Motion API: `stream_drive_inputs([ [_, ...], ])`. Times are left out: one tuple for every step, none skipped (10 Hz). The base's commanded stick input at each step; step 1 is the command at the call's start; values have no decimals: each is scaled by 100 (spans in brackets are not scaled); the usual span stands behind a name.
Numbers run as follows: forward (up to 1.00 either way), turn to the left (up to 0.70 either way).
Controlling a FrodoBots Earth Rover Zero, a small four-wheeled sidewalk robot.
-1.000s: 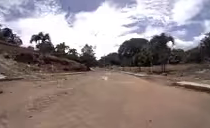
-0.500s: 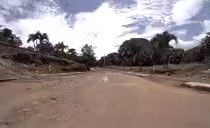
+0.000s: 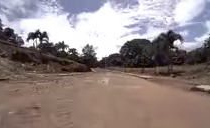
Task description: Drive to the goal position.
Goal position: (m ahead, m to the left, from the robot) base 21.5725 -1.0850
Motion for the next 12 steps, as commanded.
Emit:
stream_drive_inputs([
  [100, -27],
  [100, -24],
  [100, -7],
  [100, 0],
  [100, 0],
  [100, 0],
  [100, 0],
  [100, 0],
  [100, 0],
  [100, 0],
  [100, 0],
  [100, 0],
])
